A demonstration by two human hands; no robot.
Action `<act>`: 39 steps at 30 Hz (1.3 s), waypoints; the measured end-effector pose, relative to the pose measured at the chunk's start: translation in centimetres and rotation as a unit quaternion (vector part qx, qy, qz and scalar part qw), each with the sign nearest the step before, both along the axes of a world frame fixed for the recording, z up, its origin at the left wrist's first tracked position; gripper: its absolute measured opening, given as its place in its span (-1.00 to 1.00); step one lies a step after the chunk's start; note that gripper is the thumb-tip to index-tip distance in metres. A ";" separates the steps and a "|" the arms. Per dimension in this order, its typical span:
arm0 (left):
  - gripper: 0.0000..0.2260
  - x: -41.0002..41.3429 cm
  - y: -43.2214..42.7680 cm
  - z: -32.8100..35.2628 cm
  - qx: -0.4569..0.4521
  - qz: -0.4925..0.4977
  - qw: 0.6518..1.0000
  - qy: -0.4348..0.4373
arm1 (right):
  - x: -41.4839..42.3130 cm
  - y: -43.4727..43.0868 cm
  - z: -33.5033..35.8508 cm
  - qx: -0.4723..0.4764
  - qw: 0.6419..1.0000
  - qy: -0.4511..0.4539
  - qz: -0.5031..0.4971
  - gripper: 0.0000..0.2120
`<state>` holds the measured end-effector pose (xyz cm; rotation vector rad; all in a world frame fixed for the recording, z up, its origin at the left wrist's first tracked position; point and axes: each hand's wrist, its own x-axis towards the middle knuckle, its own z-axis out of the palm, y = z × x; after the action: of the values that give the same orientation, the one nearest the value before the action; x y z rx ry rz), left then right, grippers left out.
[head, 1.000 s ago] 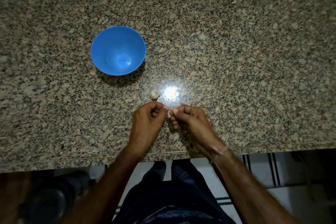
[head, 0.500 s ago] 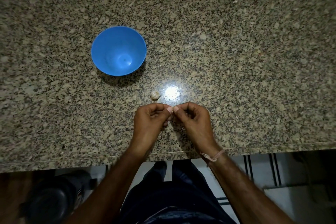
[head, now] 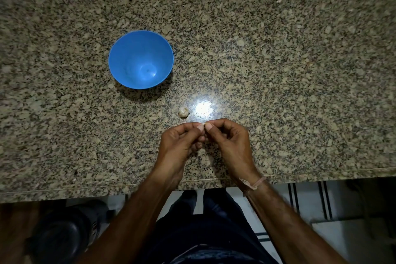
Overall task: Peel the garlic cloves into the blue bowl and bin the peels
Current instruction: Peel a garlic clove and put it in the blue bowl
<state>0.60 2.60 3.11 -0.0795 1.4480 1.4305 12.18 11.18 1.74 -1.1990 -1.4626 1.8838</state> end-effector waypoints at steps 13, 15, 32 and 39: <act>-0.99 0.0 0.2 0.0 -0.054 -0.127 0.948 0.286 | -0.5 -0.8 -0.8 -0.176 0.983 0.005 -0.047 -0.85; -0.97 0.0 0.1 -0.1 -0.059 -0.157 0.923 0.345 | -0.6 -0.8 -1.0 -0.235 0.970 0.007 -0.062 -0.88; -0.94 -0.9 0.2 -1.3 -0.054 -0.153 0.902 0.399 | 0.0 0.4 -1.9 0.022 0.992 -0.118 0.025 -0.83; -0.93 -1.5 0.2 -1.6 -0.046 -0.206 0.840 0.500 | 0.1 0.9 -1.5 0.105 0.977 -0.162 0.094 -0.87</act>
<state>-0.87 2.76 1.54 1.0063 2.1810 1.0378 12.24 12.08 0.24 -1.3501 -1.9575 1.6475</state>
